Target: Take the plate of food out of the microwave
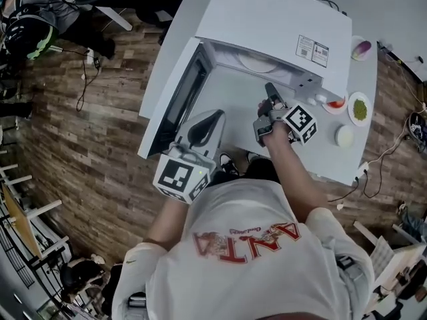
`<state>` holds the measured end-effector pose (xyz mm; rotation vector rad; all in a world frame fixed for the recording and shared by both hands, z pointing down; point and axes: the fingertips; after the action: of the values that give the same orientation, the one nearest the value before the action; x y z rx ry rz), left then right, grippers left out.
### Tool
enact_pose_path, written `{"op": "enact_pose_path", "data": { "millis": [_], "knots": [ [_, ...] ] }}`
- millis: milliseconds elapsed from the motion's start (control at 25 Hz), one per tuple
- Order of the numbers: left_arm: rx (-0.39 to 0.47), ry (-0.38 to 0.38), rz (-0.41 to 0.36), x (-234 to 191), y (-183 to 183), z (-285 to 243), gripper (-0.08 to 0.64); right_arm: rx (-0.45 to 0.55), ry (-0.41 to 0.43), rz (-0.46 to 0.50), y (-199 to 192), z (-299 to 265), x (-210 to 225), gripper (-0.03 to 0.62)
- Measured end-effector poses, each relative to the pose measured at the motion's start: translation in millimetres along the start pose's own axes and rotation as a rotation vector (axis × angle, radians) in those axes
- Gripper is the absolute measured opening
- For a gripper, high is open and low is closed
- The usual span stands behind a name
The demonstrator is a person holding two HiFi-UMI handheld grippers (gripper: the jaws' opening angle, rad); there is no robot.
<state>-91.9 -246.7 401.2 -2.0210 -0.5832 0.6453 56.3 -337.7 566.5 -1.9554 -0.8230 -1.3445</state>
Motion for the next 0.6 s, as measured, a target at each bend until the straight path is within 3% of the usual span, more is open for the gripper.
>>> {"op": "enact_pose_path", "data": {
  "millis": [240,600],
  "knots": [
    [-0.019,-0.006,0.024,-9.9,-3.5,-9.9,0.009,0.077,-0.010,-0.151,14.9,-26.7,27.5,0.017],
    [-0.034,-0.018,0.048,-21.5,-7.7,-23.5,0.009,0.104,-0.052,-0.216,27.2,-51.7,49.7,0.017]
  ]
}}
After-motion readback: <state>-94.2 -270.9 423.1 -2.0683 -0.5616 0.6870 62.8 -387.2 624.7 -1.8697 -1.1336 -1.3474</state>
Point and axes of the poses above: the fingertips, and each gripper's own axes: z backward along the fingers, x to its right, y out of its top, and after that the axes turned 14 degrees about -x, right-handed
